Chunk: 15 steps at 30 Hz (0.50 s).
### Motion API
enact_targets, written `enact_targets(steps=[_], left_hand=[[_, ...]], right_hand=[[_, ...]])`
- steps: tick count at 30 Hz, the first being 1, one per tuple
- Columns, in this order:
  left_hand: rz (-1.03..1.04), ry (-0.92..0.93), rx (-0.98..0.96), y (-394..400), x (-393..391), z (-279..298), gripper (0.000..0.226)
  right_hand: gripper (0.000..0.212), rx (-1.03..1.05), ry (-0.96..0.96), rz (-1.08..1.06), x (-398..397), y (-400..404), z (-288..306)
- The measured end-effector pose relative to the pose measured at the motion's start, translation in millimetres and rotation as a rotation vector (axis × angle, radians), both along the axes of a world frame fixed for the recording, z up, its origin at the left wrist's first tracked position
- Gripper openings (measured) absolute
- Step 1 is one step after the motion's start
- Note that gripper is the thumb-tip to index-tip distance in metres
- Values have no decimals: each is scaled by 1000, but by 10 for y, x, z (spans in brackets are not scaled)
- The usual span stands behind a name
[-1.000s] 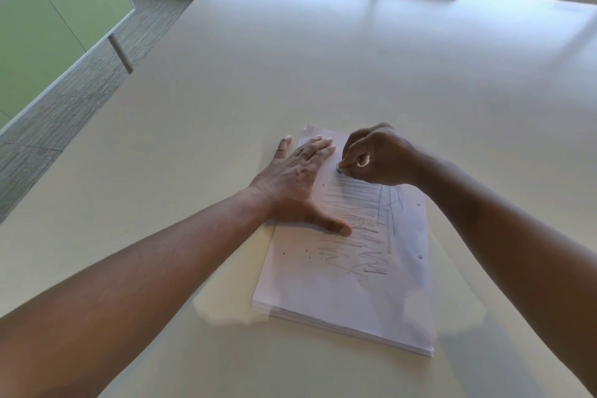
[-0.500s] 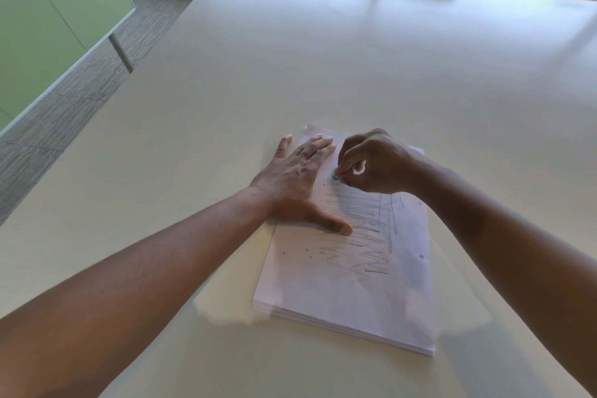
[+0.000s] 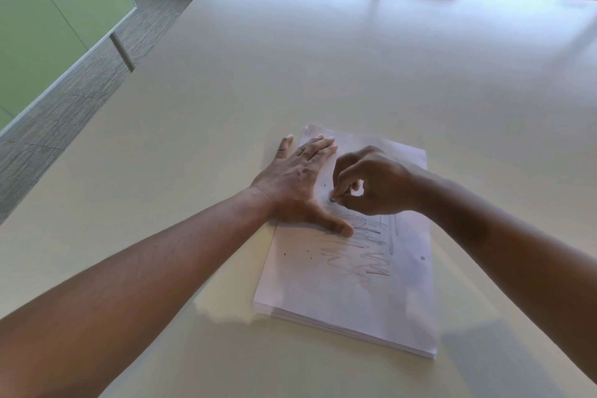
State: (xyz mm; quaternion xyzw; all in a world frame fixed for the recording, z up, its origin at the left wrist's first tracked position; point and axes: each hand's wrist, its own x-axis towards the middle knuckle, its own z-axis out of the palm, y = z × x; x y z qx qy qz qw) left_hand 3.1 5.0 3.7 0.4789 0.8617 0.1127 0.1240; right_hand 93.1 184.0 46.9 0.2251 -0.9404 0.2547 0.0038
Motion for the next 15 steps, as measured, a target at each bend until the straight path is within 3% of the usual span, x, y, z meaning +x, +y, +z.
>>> enact_targets(steps=[7, 15], left_hand=[[-6, 10, -16, 1, -2, -5, 161], [-3, 6, -9, -8, 5, 12, 159]], right_hand=[[10, 28, 108, -211, -215, 129, -48], [9, -29, 35, 1, 24, -25, -29]])
